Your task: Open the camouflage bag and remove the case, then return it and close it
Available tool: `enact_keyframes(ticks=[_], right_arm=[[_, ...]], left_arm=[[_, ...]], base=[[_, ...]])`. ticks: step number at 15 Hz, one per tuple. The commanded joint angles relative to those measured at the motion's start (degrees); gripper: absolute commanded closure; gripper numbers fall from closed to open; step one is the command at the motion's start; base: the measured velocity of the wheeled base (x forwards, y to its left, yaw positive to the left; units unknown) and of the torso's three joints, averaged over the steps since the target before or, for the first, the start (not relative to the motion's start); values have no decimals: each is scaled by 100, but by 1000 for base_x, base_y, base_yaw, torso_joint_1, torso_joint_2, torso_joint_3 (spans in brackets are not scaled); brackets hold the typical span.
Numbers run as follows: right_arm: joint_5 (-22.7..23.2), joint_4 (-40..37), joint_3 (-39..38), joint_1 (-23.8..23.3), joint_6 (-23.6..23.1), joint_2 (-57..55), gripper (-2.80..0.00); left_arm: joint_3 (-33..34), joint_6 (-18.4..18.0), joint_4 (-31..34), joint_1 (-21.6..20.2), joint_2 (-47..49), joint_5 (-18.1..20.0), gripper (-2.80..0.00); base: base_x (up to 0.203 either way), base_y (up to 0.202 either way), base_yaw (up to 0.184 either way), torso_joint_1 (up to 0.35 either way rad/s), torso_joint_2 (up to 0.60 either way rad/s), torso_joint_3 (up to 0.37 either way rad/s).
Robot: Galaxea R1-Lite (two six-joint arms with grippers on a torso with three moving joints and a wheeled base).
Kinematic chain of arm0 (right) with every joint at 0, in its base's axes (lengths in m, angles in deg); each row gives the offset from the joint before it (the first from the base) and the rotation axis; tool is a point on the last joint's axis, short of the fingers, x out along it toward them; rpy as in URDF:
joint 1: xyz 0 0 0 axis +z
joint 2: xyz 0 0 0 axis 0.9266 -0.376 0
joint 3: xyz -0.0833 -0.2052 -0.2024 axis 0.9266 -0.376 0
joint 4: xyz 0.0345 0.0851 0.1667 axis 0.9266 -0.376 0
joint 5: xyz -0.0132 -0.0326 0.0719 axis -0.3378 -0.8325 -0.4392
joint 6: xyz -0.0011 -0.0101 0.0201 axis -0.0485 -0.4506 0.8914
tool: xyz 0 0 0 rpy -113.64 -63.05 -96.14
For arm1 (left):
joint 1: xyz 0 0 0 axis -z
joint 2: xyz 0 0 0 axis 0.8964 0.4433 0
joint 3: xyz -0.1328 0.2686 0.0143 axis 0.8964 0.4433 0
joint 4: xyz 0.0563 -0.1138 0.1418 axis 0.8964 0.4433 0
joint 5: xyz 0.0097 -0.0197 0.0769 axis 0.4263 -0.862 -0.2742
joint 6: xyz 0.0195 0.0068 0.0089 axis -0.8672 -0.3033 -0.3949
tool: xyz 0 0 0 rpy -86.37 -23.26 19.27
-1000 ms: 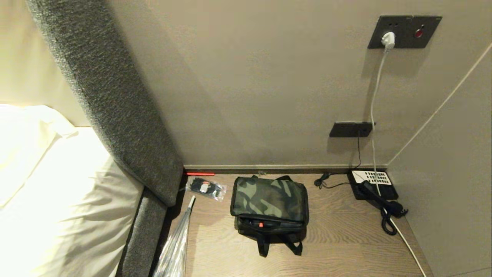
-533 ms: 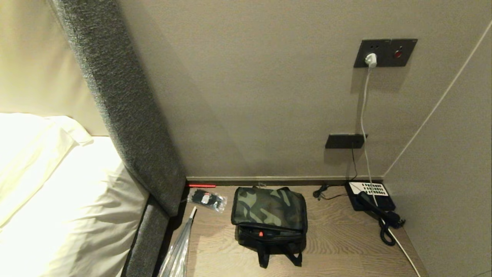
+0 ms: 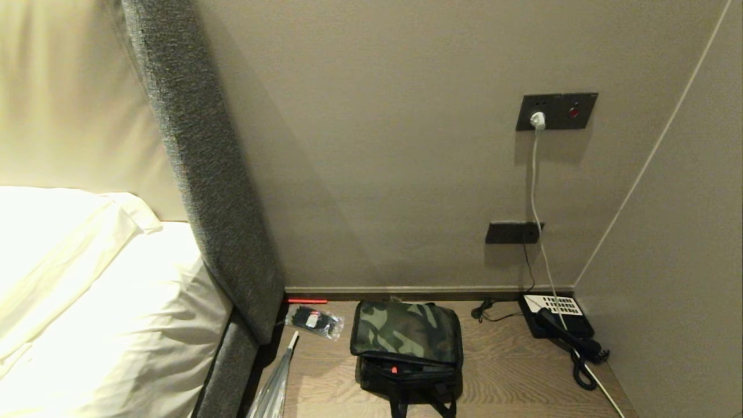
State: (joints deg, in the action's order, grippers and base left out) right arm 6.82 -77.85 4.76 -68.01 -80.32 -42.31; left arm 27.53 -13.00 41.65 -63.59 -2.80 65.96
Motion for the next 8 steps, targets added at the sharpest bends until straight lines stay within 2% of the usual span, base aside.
enact_keyframes(ticks=[1, 4, 8], right_arm=[[-2, 9, -1, 1, 2, -2, -280], [-2, 0, -1, 1, 2, -2, -280], [-2, 18, -1, 1, -16, -2, -280]], left_arm=[[229, 14, -10, -1, 7, -3, 0], [229, -21, -10, -1, 7, -3, 0], [229, -21, -11, -1, 7, -3, 0]], base=[[0, 0, 0, 1, 1, 196], [0, 0, 0, -2, 0, 171], [0, 0, 0, 1, 1, 27]])
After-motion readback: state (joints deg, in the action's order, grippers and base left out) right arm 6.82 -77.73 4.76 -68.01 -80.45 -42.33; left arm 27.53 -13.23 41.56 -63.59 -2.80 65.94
